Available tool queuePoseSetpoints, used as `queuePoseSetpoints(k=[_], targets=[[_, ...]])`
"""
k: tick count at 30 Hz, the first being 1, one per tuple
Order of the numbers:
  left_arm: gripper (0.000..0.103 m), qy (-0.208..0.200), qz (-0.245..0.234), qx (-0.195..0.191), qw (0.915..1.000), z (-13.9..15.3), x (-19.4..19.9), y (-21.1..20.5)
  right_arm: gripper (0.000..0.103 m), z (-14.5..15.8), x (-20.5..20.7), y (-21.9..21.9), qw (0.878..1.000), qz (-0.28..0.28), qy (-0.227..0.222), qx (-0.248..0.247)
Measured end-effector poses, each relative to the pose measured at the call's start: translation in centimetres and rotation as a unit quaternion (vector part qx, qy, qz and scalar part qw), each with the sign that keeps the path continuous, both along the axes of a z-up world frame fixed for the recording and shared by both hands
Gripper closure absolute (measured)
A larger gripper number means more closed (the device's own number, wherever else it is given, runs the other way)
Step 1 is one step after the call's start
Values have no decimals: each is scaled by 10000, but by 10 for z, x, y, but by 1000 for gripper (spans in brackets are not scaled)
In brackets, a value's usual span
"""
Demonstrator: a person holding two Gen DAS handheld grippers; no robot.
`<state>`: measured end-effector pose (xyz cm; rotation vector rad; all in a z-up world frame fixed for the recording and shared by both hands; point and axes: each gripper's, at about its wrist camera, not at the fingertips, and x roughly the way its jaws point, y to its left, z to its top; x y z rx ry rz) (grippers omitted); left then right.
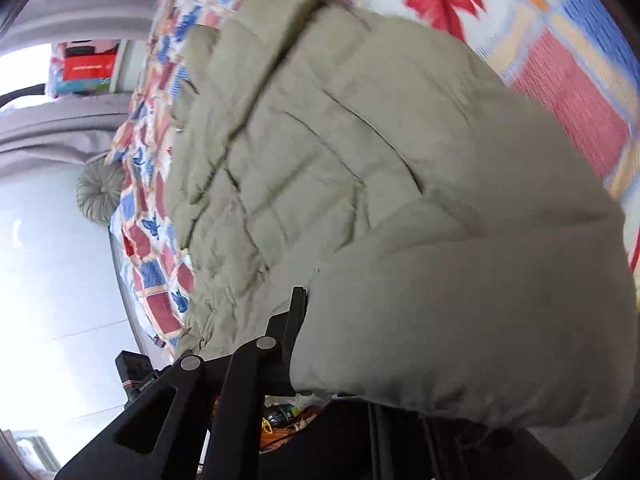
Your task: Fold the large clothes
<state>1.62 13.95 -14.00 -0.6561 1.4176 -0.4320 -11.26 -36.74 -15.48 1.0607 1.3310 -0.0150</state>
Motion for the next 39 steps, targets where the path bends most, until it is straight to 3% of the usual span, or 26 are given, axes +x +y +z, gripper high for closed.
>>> queuePoseSetpoints(k=[8,15,19,26,31,35,39], targets=[[87,-861,140,-31,9962,45,83,-6,94,59,73,-2,9937,430,-843,-607],[87,-1409,229,409,9889,44,171,-25,94,92,166,-8,9813,613,-1416,-1149],[87,-1399,485,604,9871,21,222,-34,94,98,228,-5,9727,736,-1594,-1517],[87,-1116,752,1114,9846,-44,286,-54,94,46,320,-13,9698,712,-1282,-1948],[86,-990,830,1338,9826,-76,304,-64,94,-7,348,-19,9722,584,-1056,-2009],[86,-927,841,1452,9814,-80,308,-67,93,-34,354,-22,9728,572,-982,-2017],[83,-1070,631,1620,9789,-63,302,-69,90,-44,355,-26,9762,494,-910,-1907]])
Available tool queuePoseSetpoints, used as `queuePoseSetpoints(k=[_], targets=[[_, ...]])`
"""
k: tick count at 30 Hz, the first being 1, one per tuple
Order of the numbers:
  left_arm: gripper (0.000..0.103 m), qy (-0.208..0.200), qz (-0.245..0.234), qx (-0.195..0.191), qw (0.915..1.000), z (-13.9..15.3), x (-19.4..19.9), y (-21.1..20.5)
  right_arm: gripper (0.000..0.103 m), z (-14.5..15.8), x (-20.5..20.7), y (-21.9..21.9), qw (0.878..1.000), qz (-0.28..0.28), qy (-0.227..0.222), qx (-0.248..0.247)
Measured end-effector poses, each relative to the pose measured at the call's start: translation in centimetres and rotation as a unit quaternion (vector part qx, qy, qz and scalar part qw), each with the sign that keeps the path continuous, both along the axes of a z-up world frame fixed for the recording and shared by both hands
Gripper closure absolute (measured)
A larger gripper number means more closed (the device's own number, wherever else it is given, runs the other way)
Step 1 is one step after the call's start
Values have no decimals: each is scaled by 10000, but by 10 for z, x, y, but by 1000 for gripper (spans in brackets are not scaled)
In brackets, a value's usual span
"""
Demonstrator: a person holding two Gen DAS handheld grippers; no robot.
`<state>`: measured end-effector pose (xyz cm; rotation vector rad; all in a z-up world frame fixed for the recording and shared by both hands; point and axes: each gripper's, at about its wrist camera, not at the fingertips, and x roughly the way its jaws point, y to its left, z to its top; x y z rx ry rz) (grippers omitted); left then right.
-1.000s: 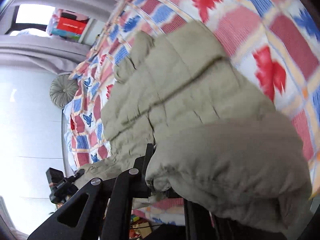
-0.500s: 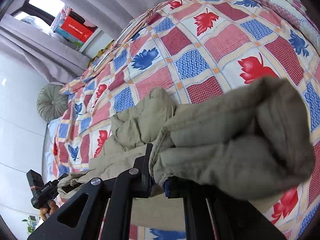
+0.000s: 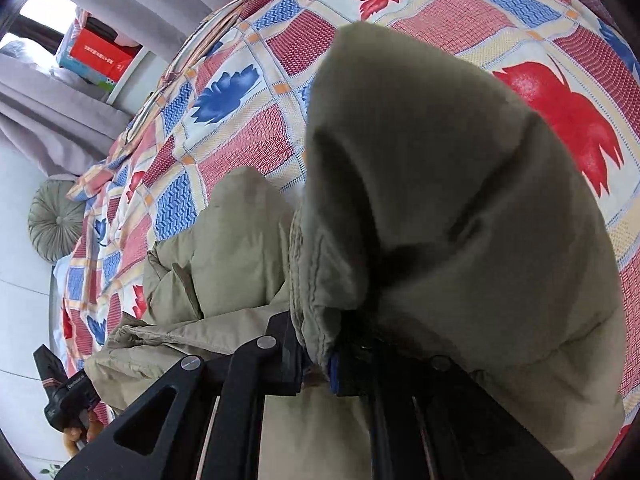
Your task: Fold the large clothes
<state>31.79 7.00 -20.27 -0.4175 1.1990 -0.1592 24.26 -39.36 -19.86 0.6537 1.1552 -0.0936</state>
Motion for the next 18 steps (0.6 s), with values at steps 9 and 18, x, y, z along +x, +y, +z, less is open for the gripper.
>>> queuePoseSetpoints(k=[9,18], targets=[[0,-763,-205,818,9935,53,-23,3,40,30,-7,-5,9998,110,-161,-72],[5,-608,-441,808,9939,46,-70,-7,40,46,-33,10,9996,203,-165,-97]])
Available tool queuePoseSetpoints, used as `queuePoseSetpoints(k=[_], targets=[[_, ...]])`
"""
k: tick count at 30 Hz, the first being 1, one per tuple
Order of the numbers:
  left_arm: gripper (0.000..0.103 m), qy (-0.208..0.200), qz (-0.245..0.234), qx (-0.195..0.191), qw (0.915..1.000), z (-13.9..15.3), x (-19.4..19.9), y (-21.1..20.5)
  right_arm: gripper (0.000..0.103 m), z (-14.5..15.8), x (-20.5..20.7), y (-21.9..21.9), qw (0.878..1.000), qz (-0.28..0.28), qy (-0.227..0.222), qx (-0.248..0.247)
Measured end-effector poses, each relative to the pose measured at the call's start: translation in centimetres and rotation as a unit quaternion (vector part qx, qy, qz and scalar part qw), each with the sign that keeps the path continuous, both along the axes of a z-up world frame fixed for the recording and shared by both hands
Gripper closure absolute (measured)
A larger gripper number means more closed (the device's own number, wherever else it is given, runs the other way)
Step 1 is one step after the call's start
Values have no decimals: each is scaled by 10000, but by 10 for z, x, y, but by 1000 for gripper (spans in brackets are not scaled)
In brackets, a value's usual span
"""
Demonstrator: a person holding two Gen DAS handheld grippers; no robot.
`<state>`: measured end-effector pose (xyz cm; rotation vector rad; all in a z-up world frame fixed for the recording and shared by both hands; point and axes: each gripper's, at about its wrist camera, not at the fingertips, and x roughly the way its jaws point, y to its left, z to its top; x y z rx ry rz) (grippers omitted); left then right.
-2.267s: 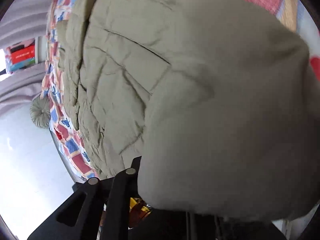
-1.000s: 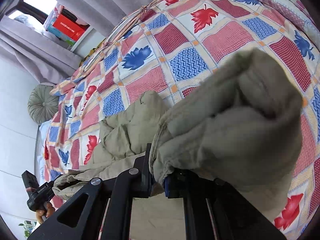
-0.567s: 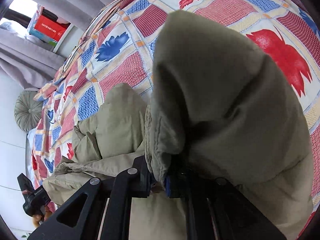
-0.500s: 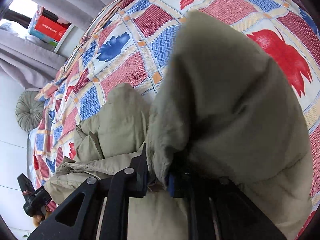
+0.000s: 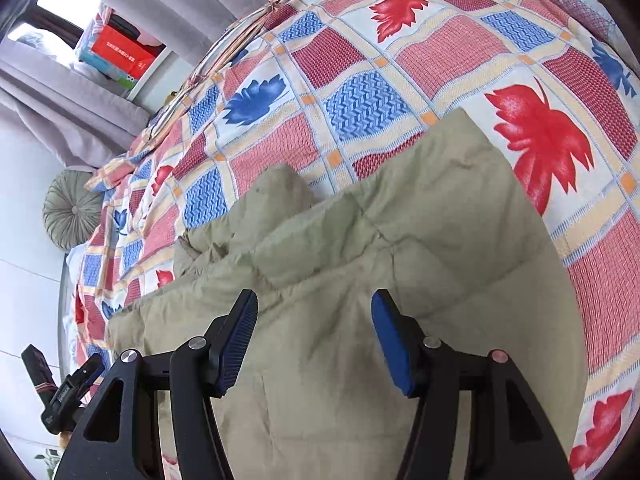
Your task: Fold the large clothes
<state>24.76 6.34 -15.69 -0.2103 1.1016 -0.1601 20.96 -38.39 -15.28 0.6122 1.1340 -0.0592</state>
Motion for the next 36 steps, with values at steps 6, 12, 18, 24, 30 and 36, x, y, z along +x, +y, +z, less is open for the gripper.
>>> queuePoseSetpoints(k=[6,12,18,24,30,36], targets=[[43,43,-564,-132,9983,0,-36,-23,40,6,-31,15,9994,279,91,-186],[62,-212,-1443,-194,9891,3,-37,-81,79,6,-50,22,9979,538,155,-334],[62,-352,-1104,329,9927,-30,8,-113,79,-4,-16,35,9933,1027,157,-499],[62,-310,-185,710,9968,-57,57,-83,83,-41,15,35,9896,1088,348,-877],[62,-264,180,987,9946,-76,87,-56,83,-41,38,-14,9882,635,307,-1362],[62,-16,628,833,9945,-104,114,-39,93,-73,49,-47,9925,163,448,-1123]])
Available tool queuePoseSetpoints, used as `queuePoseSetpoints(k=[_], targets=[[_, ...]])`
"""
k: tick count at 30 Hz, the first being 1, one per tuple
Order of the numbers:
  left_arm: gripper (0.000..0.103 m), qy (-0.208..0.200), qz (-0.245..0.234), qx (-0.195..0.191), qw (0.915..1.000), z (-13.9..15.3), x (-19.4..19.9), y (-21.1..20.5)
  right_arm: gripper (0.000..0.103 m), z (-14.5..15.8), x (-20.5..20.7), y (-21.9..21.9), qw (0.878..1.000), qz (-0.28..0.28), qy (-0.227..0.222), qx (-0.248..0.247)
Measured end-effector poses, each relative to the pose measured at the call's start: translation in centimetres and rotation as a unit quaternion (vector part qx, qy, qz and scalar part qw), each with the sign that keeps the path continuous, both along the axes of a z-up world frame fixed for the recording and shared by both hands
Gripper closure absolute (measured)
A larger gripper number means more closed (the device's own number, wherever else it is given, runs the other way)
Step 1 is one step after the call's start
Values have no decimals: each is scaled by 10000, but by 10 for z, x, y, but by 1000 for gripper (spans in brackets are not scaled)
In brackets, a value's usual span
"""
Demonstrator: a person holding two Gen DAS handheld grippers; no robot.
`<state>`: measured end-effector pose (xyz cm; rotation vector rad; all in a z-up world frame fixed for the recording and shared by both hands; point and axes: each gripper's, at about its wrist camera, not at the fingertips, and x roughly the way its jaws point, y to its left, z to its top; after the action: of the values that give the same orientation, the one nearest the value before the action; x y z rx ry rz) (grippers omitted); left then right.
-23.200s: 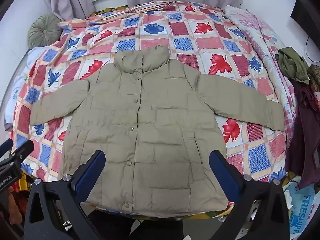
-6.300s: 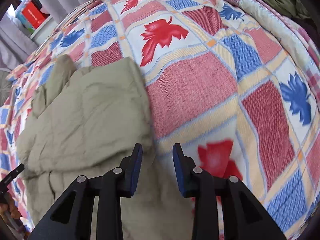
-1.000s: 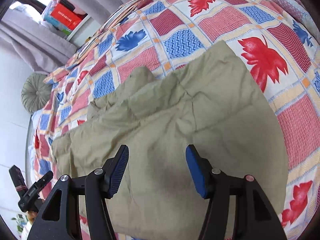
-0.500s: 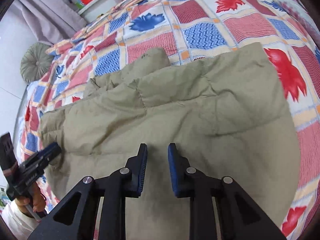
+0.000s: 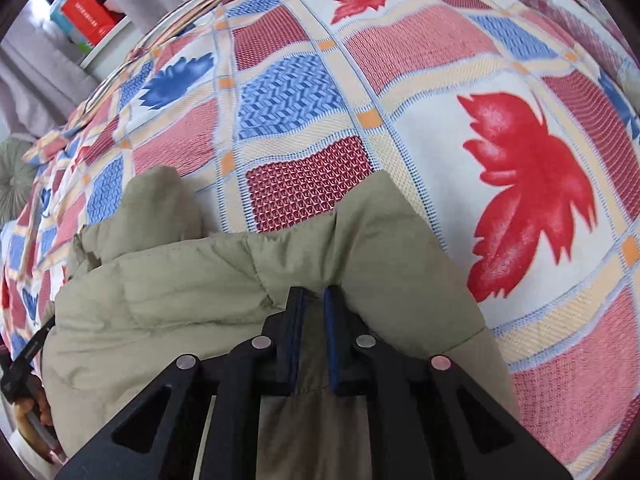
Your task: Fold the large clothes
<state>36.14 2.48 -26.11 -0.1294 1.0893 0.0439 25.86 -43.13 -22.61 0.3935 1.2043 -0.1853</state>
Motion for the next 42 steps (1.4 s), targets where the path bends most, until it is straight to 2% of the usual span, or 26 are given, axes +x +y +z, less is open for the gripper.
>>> queuePoseSetpoints(k=[4,8,10,11,12,15,17,19,21,22,23,25,27,31,34,38,42], targets=[[62,145,267,-37,9995,-4,11,16,94,-13,12,7,9997,86,-13,-206],[62,95,432,217,9988,20,1,36,94,-18,17,6,9997,56,29,-247],[62,-25,258,310,9992,40,-13,45,93,-13,17,4,9997,-45,99,-223],[62,-74,137,335,9993,48,-20,46,88,-8,14,3,9996,-109,123,-233],[62,-99,-31,339,9994,55,-27,46,88,0,11,3,9995,-173,117,-241],[62,-171,-514,542,9971,66,-49,35,87,26,-7,8,9998,-75,-80,-173],[59,-146,-627,600,9961,61,-59,30,81,42,-21,18,9995,166,-224,-134],[58,61,-393,590,9975,40,-63,34,74,50,-32,26,9990,327,-276,-158],[57,232,-143,336,9991,21,-68,42,73,52,-42,26,9988,221,-276,-349],[53,232,-47,268,9994,14,-68,45,73,48,-46,21,9987,77,-223,-451],[42,215,42,341,9992,7,-68,46,74,41,-47,14,9988,-62,-138,-475],[37,241,166,337,9990,1,-65,48,74,24,-56,-3,9995,-267,-59,-177],[37,317,258,208,9989,1,-62,52,75,11,-57,-12,9993,-342,-116,76],[37,359,280,438,9980,18,-66,52,75,6,-51,-3,9996,-139,-94,-240],[37,311,174,560,9978,36,-81,52,72,18,-53,-2,9994,-207,-2,-283],[37,282,80,466,9985,60,-105,54,56,44,-73,1,9995,-284,-82,-116],[37,400,16,276,9988,71,-132,51,54,65,-104,7,9991,-339,-172,174]])
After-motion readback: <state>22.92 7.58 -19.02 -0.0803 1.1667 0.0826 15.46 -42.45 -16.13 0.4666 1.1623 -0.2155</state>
